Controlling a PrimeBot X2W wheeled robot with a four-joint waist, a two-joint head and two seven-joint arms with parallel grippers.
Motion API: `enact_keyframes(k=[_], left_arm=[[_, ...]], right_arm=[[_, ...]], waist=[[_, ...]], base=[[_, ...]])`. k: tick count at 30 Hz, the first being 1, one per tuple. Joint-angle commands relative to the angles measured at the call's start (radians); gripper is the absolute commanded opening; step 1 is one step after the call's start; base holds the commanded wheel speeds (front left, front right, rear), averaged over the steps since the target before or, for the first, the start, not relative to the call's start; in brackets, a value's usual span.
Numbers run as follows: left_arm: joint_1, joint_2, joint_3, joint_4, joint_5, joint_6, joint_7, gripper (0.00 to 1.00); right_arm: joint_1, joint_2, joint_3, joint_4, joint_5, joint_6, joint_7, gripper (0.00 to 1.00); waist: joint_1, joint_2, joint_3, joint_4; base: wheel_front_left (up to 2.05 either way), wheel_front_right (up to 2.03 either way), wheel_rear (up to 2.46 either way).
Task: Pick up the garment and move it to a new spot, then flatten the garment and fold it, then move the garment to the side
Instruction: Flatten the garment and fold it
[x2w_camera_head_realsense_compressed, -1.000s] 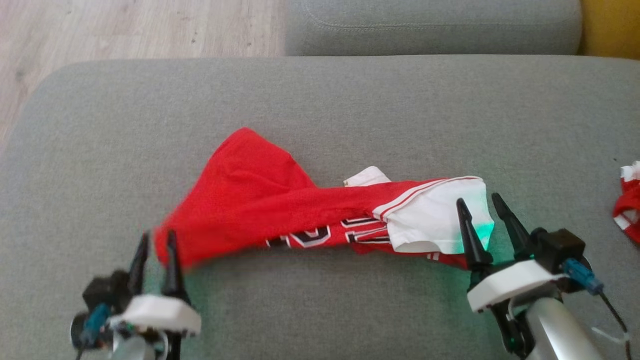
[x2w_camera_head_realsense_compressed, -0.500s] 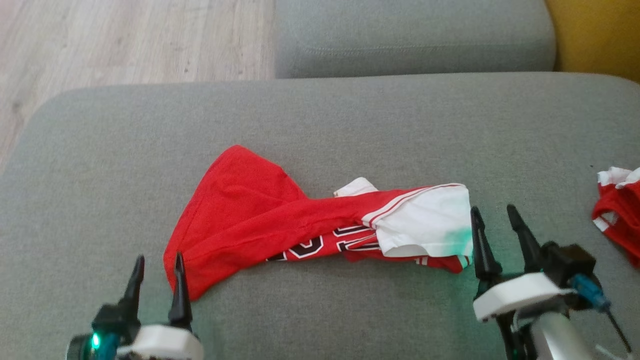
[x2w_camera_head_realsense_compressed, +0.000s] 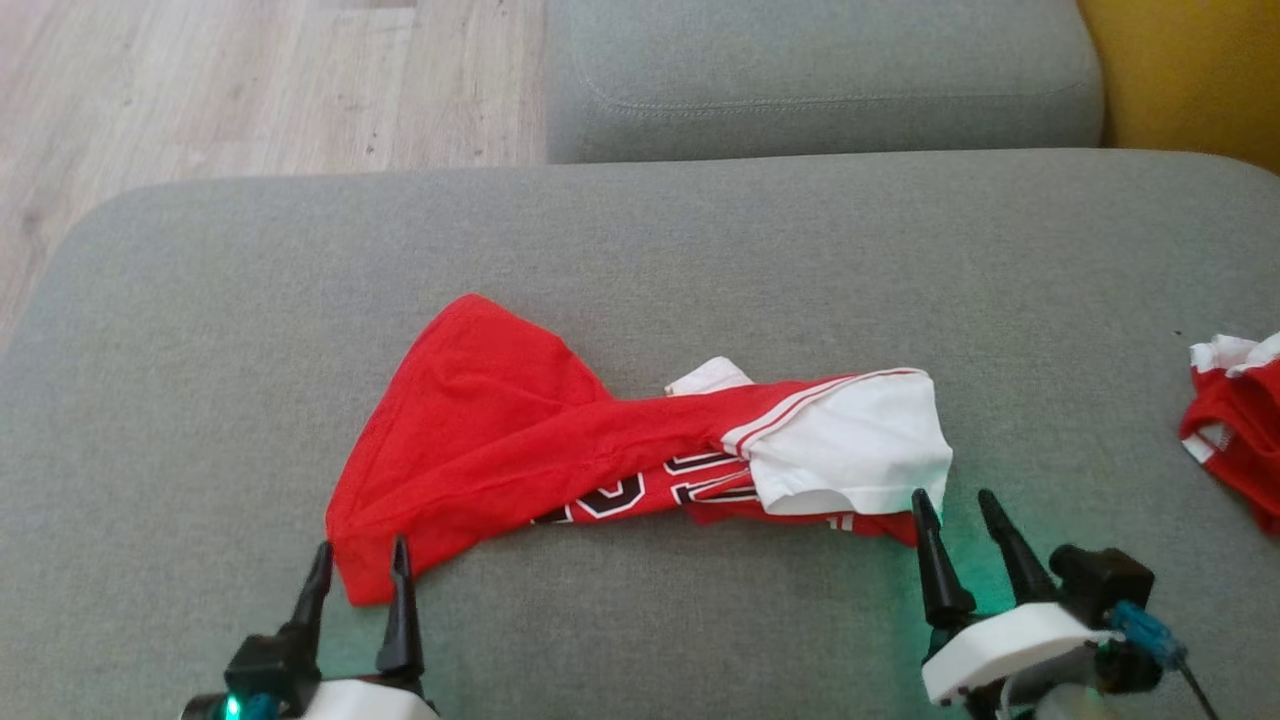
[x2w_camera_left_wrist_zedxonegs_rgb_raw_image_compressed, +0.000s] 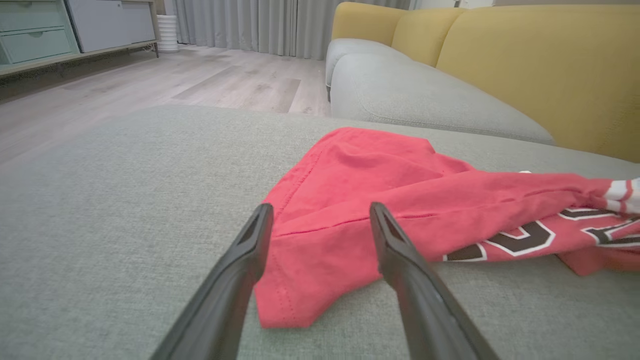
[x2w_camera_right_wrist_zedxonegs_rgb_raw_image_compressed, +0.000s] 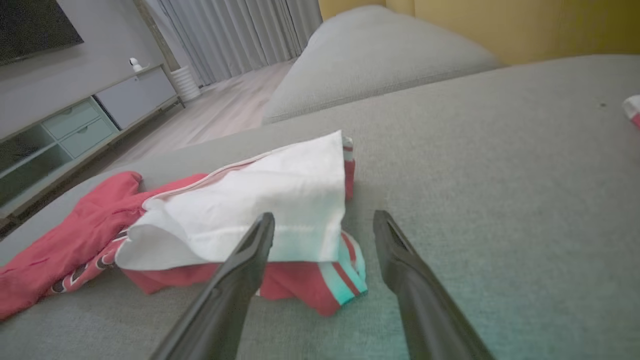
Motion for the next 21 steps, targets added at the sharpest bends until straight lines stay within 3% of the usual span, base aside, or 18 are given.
enact_keyframes(k=[1, 14, 21], left_arm=[[-0.031, 0.003, 0.022, -0.031, -0.01, 0.007, -0.01, 1.0], [-0.053, 0.002, -0.02, -0.031, -0.018, 0.013, -0.01, 1.0], [-0.055, 0.002, -0.026, -0.031, -0.022, 0.016, -0.01, 1.0]], right_arm=[[-0.045, 0.0, 0.031, -0.019, 0.028, 0.007, -0.004, 1.0], [-0.113, -0.007, 0.075, 0.067, 0.187, 0.007, -0.004, 1.0], [-0.121, -0.033, 0.145, 0.049, 0.264, 0.007, -0.004, 1.0]], waist=[[0.0, -0.0001, 0.006, 0.004], [0.0, -0.0001, 0.048, 0.045], [0.0, -0.0001, 0.055, 0.047]], base=[[0.0, 0.0, 0.0], [0.0, 0.0, 0.0], [0.0, 0.0, 0.0]])
